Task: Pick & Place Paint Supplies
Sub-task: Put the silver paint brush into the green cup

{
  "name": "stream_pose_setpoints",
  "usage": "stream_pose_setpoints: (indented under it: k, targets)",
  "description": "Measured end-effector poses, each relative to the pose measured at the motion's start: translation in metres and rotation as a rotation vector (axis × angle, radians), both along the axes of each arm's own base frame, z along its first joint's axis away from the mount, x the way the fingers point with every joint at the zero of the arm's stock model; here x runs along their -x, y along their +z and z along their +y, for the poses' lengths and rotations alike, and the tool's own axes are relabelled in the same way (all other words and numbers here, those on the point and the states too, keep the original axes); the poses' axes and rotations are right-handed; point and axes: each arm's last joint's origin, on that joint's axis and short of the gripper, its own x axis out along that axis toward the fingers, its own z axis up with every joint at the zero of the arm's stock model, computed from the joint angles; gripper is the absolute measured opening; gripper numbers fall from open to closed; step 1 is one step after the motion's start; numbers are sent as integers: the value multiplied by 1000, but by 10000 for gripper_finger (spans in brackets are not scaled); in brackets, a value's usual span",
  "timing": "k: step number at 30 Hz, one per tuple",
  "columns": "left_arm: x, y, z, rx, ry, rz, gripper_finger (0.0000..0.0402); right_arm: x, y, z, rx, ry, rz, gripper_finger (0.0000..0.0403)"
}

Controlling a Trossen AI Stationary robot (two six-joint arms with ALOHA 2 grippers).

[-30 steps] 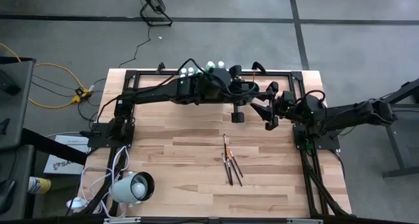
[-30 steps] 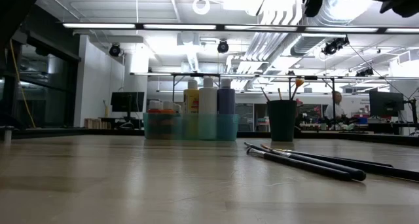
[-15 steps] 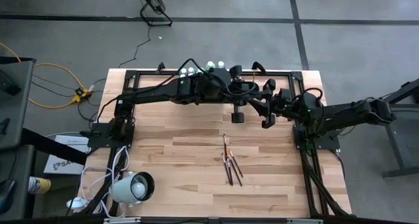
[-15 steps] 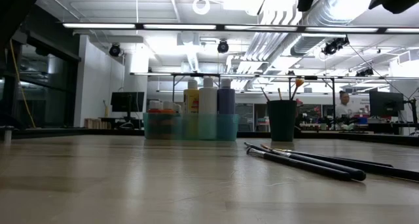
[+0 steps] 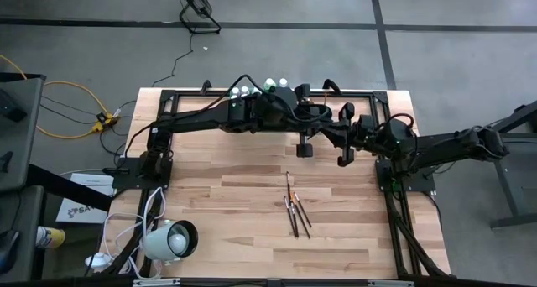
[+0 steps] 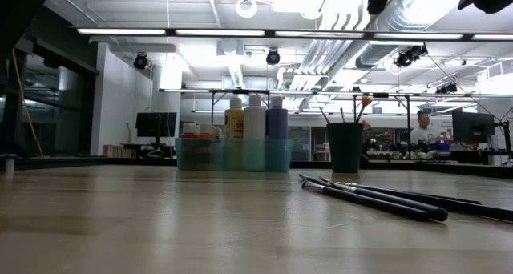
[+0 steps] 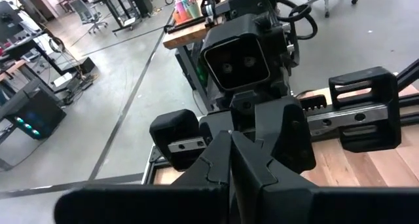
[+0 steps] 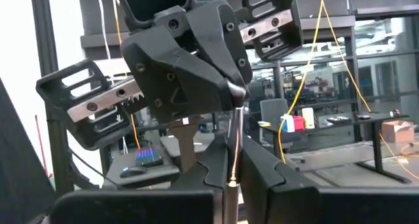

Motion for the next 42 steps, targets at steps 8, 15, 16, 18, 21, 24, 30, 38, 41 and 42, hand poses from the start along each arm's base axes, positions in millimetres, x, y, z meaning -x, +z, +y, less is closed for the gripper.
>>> stream_pose_setpoints:
  k: [8, 15, 16, 18, 21, 24, 30, 38, 41, 42]
  targets:
    - [6, -2, 0, -100, -2, 73, 81, -1, -6, -3, -45, -105, 64, 12]
    - [48, 19, 3, -235, 81, 201, 185, 0, -13, -11, -72, -399, 151, 12]
    - [54, 22, 4, -252, 102, 213, 191, 1, -14, -13, -69, -457, 167, 12]
    - [66, 24, 5, -293, 146, 266, 196, 3, -17, -19, -70, -576, 205, 12]
    - [81, 29, 7, -354, 198, 327, 198, 6, -23, -32, -86, -716, 272, 12]
    - [91, 29, 9, -421, 240, 404, 198, 8, -32, -49, -122, -791, 328, 12]
    - [96, 20, 20, -517, 254, 548, 198, 3, -50, -79, -216, -809, 380, 13]
    - [95, -4, 68, -403, 174, 650, 198, -10, -78, -100, -299, -812, 460, 13]
    - [94, -15, 85, -351, 144, 681, 198, -16, -89, -103, -303, -810, 512, 14]
    - [94, -19, 90, -341, 137, 693, 198, -17, -92, -104, -308, -809, 520, 14]
